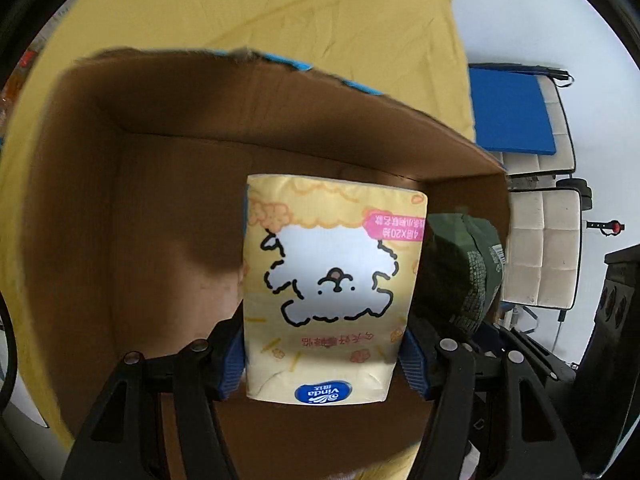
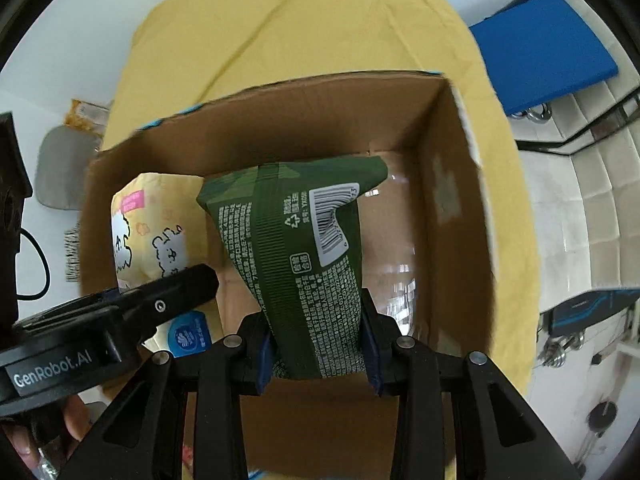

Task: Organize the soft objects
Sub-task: 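Carry both packs into the box and open both tools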

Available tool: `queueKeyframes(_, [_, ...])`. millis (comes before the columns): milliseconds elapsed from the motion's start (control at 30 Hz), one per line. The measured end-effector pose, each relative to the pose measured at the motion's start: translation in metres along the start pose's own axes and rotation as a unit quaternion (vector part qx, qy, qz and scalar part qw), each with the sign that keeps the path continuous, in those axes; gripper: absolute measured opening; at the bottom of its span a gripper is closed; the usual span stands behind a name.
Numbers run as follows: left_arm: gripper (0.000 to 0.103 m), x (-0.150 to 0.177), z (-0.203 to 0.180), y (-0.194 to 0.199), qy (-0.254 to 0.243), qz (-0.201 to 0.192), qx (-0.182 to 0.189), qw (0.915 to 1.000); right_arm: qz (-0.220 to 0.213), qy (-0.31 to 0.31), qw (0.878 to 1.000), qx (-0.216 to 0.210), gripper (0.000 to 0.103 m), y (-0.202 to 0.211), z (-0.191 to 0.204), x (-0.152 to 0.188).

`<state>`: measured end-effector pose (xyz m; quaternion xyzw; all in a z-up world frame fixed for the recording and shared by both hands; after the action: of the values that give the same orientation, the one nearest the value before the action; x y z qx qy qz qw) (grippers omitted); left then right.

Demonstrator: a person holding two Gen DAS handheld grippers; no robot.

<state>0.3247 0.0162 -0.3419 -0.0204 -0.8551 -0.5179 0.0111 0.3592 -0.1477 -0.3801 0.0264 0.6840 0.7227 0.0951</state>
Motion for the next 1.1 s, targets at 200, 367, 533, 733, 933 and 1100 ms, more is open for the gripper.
queueKeyframes(200, [0.062,-0.018,0.011,-0.03,0.008,0.029,0.02,0.9994,0.021,0.001,1.0,0.01,0.038,-0.034,0.001,-0.02])
queueKeyframes(367, [0.062,-0.024,0.01,-0.038,0.0,0.034,0.006,0.9994,0.029,0.009,0.999,0.031,0.039,-0.05,0.009,-0.025])
queueKeyframes(533, [0.072,-0.032,0.012,-0.031,-0.011,0.026,-0.039,0.9988,0.032,0.013,0.999,0.034,0.054,-0.05,0.011,-0.023])
queueKeyframes(733, [0.095,-0.028,0.01,-0.007,-0.029,0.004,-0.073,0.9969,0.025,0.017,0.999,0.038,0.083,-0.038,0.014,-0.016])
queueKeyframes(933, [0.101,-0.014,0.006,0.023,-0.056,-0.038,-0.126,0.9897,0.007,0.01,0.999,0.047,0.103,-0.017,0.006,0.005])
queueKeyframes(1100, [0.101,0.008,0.003,0.056,-0.071,-0.078,-0.137,0.985,-0.006,0.012,0.998,0.058,0.103,0.005,0.011,0.032])
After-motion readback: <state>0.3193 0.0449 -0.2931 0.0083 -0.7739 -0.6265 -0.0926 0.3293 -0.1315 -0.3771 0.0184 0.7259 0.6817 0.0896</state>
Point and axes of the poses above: each gripper's, at about its wrist camera, not at the fingertips, and y roughly against the way its jaws point, z to its left, x to its underside, the point moved 9 cm from there along -y, roughly the way its jaws point, and after that the axes turned 4 degrees about x, right-handed, at the moved point
